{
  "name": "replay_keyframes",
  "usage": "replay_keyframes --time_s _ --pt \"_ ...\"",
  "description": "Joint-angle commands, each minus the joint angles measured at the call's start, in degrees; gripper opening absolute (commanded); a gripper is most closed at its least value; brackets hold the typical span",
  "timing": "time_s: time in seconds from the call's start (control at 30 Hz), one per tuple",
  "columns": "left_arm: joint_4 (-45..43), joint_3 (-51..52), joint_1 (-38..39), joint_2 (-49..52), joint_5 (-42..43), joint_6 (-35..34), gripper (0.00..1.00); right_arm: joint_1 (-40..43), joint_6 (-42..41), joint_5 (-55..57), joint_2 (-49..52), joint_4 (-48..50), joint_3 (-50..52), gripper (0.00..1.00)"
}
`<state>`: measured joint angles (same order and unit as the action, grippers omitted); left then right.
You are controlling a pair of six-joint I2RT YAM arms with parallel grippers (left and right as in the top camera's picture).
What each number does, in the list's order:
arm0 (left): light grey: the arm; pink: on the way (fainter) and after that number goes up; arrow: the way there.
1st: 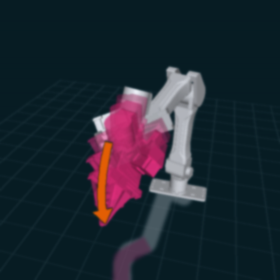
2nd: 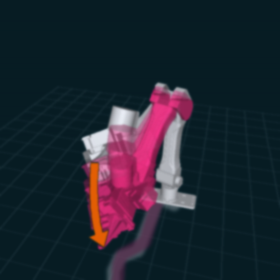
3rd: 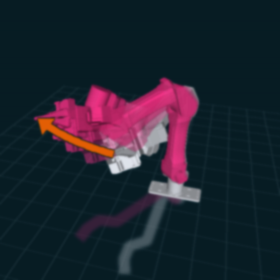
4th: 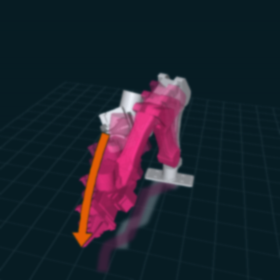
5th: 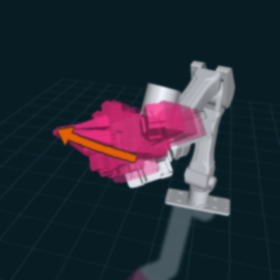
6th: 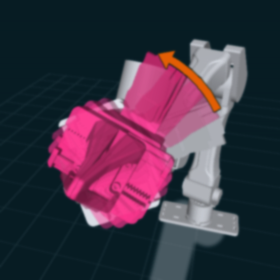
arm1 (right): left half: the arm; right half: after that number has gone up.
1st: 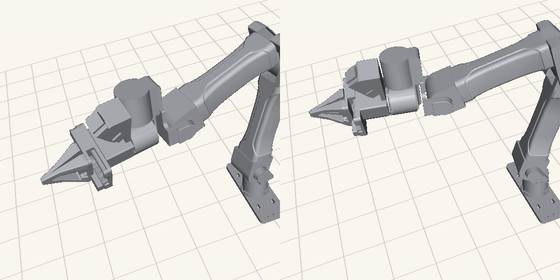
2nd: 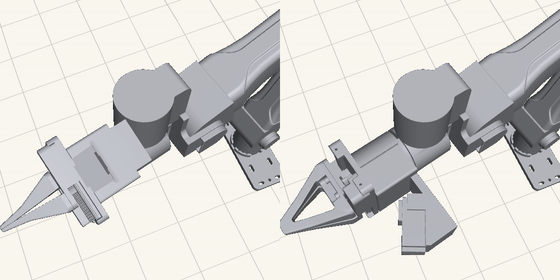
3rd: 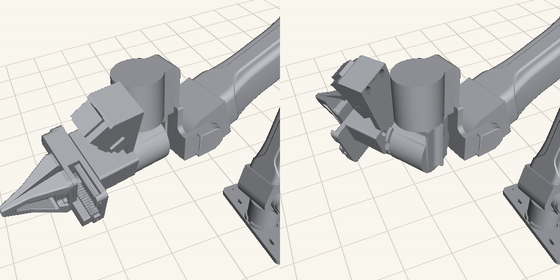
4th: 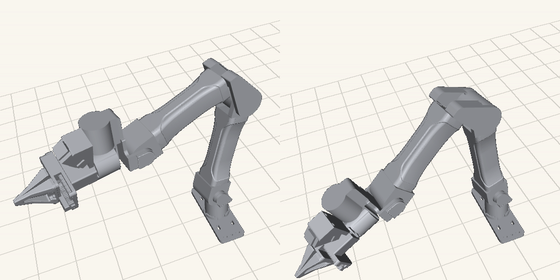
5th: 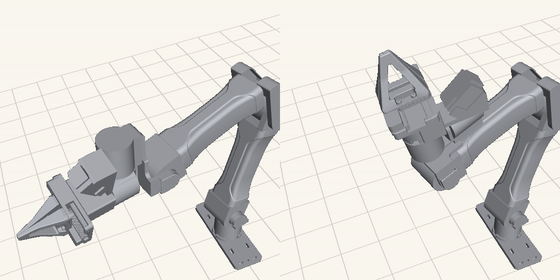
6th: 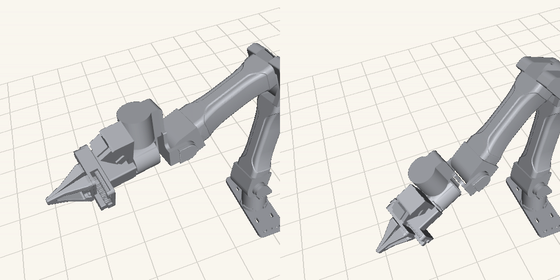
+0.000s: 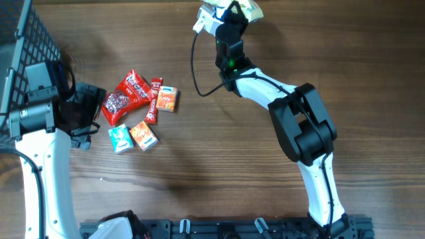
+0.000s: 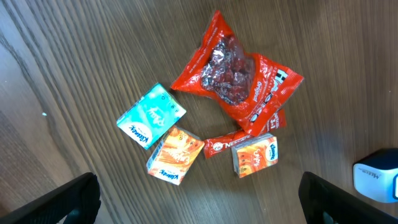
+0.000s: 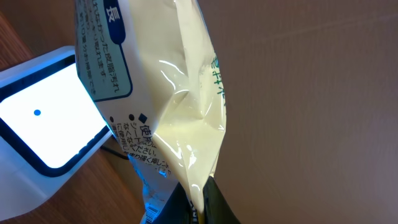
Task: Scan the item barcode
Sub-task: 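Carry the wipes pack to the right table corner and release it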
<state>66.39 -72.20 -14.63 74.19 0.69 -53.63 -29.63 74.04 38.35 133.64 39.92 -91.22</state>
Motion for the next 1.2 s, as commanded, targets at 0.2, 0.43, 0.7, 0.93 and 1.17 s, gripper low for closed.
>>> replay_keyframes --time_s 0.2,0.43,0.7,0.93,1.17 --pt "-0.1 -0.2 -0.3 0.1 -0.8 0.7 1.00 0.9 -0.2 0.2 -1.1 4.7 -0.8 0.04" --pt "-0.1 -0.2 -0.3 0.1 -0.8 0.7 1.00 4.5 -1.7 4.7 -1.1 11.8 -0.8 0.04" --pt "-0.1 -0.2 -0.3 0.1 -0.8 0.7 1.00 15.2 -21.0 23.9 -2.1 11.8 -0.8 0.04" --pt "-0.1 -0.2 -0.3 0.1 -0.8 0.7 1.00 22.3 -26.0 27.1 -3.6 1.5 -0.8 0.04" --pt "-0.1 -0.2 -0.3 0.1 -0.8 0.7 1.00 27.9 -46.4 24.2 -4.9 -28.1 -0.8 0.04"
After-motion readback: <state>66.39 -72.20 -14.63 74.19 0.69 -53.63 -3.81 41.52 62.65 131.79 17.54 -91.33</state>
